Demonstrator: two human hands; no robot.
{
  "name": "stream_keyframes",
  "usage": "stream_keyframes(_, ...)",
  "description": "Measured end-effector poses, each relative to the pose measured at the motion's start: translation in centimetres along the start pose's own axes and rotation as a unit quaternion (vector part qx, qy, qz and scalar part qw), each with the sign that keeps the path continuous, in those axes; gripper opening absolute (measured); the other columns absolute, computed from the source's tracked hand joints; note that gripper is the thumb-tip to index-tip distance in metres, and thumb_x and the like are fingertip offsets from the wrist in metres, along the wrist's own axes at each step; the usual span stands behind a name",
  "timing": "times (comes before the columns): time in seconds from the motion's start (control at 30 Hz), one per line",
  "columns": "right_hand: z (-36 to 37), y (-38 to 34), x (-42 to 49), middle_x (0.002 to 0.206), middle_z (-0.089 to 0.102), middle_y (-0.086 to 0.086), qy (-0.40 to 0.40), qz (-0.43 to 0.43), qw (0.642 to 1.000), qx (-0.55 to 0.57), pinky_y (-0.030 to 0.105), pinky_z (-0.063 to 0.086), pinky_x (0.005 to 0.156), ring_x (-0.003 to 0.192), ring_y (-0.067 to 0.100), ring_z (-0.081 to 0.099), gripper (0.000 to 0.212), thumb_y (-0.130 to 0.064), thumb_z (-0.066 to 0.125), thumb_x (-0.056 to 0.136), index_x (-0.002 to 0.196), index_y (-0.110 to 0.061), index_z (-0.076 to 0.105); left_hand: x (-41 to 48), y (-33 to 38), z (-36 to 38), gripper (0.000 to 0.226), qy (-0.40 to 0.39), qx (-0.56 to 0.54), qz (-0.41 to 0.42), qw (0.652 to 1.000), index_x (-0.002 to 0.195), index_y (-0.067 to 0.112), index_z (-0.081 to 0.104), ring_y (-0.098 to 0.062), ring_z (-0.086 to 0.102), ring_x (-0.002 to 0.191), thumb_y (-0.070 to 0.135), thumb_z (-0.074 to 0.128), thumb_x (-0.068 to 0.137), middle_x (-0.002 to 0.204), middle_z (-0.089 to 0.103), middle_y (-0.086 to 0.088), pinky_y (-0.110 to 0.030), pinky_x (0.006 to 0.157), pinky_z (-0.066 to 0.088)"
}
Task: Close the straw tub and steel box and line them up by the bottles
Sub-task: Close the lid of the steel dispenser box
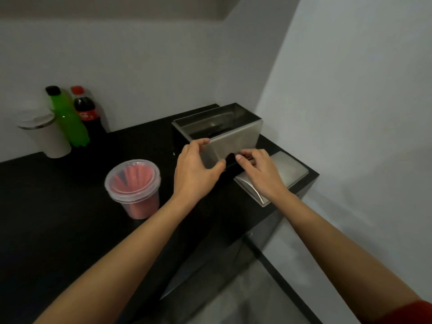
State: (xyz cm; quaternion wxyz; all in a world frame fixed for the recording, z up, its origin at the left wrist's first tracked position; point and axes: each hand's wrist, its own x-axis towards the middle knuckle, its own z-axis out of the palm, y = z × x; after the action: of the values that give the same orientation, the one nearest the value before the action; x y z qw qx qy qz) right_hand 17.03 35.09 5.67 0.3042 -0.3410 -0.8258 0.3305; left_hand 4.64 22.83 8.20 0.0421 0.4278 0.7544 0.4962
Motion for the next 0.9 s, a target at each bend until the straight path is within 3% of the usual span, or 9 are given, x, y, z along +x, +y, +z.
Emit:
stream_keyframes(0.2, -5.0, 5.3, -0.2, 0.130, 0.050, 0.006, -0.047, 0.059, 0.993, -0.089, 0.042, 0.039, 0.101, 0.120, 0.021, 0.047, 0.055, -0.054, 0.047, 0.088, 0.130, -0.019, 0.049, -1.1, 1.8, 6.4, 0.060, -0.013, 0.009, -0.004, 1.000, 0.129, 0.024, 0.046, -0.010, 0.049, 0.114, 0.036, 0.071, 0.075, 0.124, 0.051, 0.003, -0.022, 0.083, 0.038)
stream_keyframes(0.37, -7.2, 9.1, -0.5, 0.139, 0.045, 0.009, -0.075, 0.075, 0.988, -0.110, 0.038, 0.033, 0.106, 0.130, 0.024, 0.040, 0.063, -0.056, 0.049, 0.086, 0.135, -0.017, 0.045, -2.1, 1.8, 11.1, 0.067, -0.072, 0.015, -0.060, 0.995, 0.132, 0.024, 0.044, -0.014, 0.049, 0.115, 0.034, 0.074, 0.074, 0.130, 0.048, 0.000, -0.025, 0.084, 0.039)
stream_keyframes(0.5, -8.4, 11.5, 0.2, 0.145, 0.040, 0.010, -0.092, 0.103, 0.980, -0.146, 0.044, 0.032, 0.106, 0.133, 0.028, 0.036, 0.067, -0.056, 0.051, 0.085, 0.139, -0.018, 0.040, -2.6, 0.9, 13.9, 0.075, -0.145, 0.031, -0.120, 0.982, 0.138, 0.019, 0.038, -0.021, 0.046, 0.123, 0.038, 0.074, 0.074, 0.137, 0.045, -0.006, -0.025, 0.089, 0.036)
stream_keyframes(0.9, -9.5, 16.6, 6.3, 0.151, 0.029, 0.012, -0.144, 0.189, 0.953, -0.186, 0.050, 0.026, 0.111, 0.138, 0.031, 0.025, 0.077, -0.060, 0.048, 0.085, 0.145, -0.016, 0.028, 0.4, -1.0, 17.2, 0.081, -0.171, 0.045, -0.225, 0.958, 0.144, 0.018, 0.029, -0.027, 0.040, 0.128, 0.038, 0.072, 0.078, 0.142, 0.036, -0.011, -0.034, 0.099, 0.037)
